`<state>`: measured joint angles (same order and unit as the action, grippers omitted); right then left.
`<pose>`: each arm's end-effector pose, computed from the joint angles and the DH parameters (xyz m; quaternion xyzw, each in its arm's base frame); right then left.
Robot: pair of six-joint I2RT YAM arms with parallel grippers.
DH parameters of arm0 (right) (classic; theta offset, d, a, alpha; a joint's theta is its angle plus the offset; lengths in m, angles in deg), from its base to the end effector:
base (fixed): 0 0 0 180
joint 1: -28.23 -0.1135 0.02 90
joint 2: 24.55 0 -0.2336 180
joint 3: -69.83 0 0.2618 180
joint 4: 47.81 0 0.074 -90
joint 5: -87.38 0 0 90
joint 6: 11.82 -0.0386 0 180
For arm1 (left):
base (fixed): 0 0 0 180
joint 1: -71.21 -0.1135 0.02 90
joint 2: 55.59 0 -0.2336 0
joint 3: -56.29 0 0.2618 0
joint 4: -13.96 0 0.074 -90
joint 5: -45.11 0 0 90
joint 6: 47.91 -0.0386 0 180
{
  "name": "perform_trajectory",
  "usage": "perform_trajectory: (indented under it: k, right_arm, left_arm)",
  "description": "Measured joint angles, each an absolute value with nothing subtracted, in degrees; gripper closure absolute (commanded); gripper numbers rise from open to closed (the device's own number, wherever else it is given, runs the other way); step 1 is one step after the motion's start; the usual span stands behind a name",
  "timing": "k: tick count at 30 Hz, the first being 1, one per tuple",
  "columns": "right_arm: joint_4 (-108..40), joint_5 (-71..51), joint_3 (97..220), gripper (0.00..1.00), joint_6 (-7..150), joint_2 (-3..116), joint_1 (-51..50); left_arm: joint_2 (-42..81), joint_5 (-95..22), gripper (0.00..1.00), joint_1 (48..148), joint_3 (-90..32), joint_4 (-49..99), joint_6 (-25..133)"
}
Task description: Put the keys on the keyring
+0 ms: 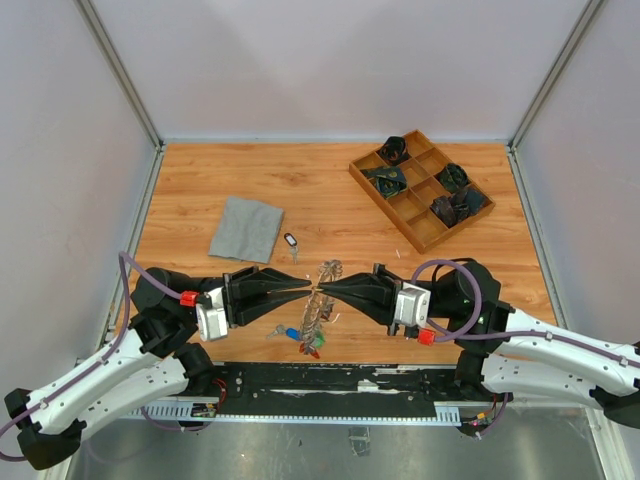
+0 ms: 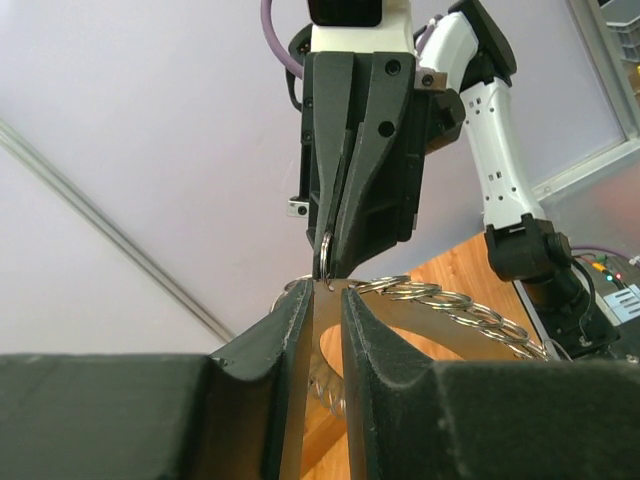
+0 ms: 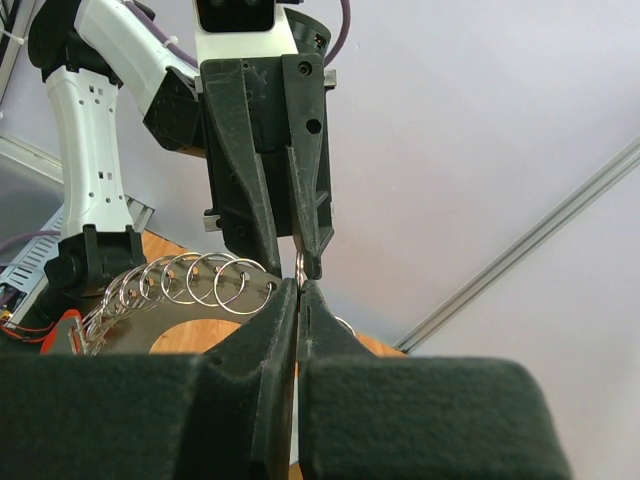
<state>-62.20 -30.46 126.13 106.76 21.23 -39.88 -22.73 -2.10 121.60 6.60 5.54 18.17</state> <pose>0.0625 0.2040 0.3743 -0.5249 0.1955 0.3985 0.7262 0.0862 -0.1453 0.3597 0.5467 0.2113 -0.3702 0.7208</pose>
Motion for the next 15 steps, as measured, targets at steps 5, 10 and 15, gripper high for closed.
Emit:
perform_trajectory:
  k: [5,10,15]
  right_arm:
    - [-62.2,-31.0,126.1,1.0,106.6,21.8,-39.9]
    - [-62.2,-31.2,126.1,1.0,106.6,21.9,-39.9]
    - [-62.2,-31.7,126.1,1.0,106.7,22.1,-39.9]
  left_arm:
    - [-22.3,-1.3,0.77,121.6,6.7,3.5,19.3]
    - [-21.9,-0.9,0.78,121.6,6.8,2.7,19.8]
    - [-21.8,-0.7,0.82,121.6,7.0,2.2,20.1]
